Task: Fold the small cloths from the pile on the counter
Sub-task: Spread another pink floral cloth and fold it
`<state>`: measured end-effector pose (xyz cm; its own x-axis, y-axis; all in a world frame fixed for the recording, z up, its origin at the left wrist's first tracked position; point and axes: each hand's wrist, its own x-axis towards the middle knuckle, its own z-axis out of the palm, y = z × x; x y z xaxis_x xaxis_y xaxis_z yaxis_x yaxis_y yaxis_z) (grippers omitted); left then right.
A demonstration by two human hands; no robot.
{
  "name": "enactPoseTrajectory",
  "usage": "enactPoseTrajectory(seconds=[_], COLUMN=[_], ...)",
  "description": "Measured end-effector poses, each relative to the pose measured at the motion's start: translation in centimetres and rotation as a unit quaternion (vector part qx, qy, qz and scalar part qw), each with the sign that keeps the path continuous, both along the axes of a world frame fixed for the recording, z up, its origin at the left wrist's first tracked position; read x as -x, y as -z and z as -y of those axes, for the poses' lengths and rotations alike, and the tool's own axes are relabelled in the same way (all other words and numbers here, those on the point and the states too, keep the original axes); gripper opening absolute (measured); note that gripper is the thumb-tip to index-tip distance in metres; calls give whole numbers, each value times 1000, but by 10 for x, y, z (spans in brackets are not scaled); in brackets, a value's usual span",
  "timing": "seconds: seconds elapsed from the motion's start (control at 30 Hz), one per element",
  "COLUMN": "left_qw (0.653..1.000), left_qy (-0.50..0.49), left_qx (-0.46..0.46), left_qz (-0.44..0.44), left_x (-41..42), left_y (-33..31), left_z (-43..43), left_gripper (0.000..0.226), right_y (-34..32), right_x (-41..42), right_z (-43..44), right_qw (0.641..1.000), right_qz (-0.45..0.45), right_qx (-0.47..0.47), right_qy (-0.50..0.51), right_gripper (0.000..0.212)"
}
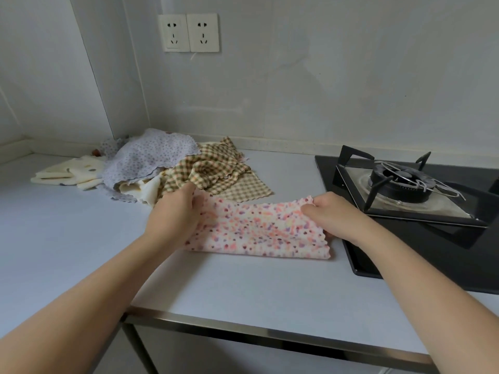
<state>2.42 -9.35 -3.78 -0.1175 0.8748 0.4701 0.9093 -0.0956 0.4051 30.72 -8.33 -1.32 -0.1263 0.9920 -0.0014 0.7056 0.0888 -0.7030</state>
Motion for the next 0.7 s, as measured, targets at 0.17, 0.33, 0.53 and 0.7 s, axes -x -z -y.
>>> enactPoseTrajectory(seconds=[0.17, 0.33, 0.53, 0.7], left_qw=[995, 992, 984, 955], left_qy=[-30, -44, 18, 264], left_qx=[-32, -61, -119, 31], left_qz=[-84, -105, -128, -130], left_x=[-3, -5, -4, -10], left_y=[8, 12, 10, 9], left_z=[-6, -5, -4, 6], left_gripper=[15, 12, 23, 59], right_y=[9, 13, 7, 13], right_x=[2, 5, 10, 28], right_z=[-5, -5, 5, 15], right_qw=[992, 979, 931, 965], right_qz=[97, 160, 287, 166], right_qx=[-70, -112, -217, -153], right_qy=[33, 54, 58, -133], right_gripper=[41, 41, 24, 49])
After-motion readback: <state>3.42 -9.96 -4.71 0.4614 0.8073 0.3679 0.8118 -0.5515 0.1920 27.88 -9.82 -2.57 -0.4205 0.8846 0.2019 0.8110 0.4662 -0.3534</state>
